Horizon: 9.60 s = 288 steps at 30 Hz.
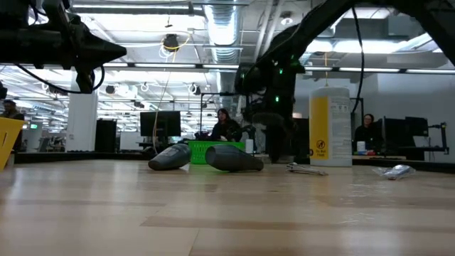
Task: Pick & Place Travel size toiletries
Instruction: Put the silver nail cutter into the green bin
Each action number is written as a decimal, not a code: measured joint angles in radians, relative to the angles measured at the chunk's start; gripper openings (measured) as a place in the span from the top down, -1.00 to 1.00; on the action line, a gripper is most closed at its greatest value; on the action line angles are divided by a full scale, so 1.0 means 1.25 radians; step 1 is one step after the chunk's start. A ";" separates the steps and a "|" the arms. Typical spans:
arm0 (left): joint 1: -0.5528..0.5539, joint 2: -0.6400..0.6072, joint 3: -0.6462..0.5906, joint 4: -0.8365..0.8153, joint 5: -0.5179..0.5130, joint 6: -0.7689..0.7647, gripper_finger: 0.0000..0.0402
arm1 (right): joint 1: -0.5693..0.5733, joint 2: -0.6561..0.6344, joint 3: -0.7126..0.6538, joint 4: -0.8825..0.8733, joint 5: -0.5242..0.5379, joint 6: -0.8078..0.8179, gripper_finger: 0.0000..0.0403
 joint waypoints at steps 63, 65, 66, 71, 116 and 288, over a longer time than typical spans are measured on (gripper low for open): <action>0.000 0.013 0.001 0.030 0.000 0.007 1.00 | -0.066 0.344 0.725 -0.236 0.016 -0.064 0.51; 0.000 0.013 0.001 0.030 0.000 0.007 1.00 | -0.067 0.319 0.725 -0.257 -0.002 -0.066 0.37; 0.000 0.013 0.001 0.030 0.000 0.006 1.00 | -0.066 0.303 0.725 -0.279 -0.008 -0.067 0.30; 0.000 0.013 0.001 0.031 0.000 0.005 1.00 | -0.040 0.191 0.726 -0.411 -0.018 -0.046 0.06; 0.000 0.038 0.000 0.034 0.015 0.007 1.00 | 0.413 -0.430 -0.491 -0.043 0.069 -0.271 -0.34; 0.000 0.048 0.001 0.035 0.019 0.037 1.00 | 0.265 -0.283 0.107 -0.362 0.078 0.391 -0.32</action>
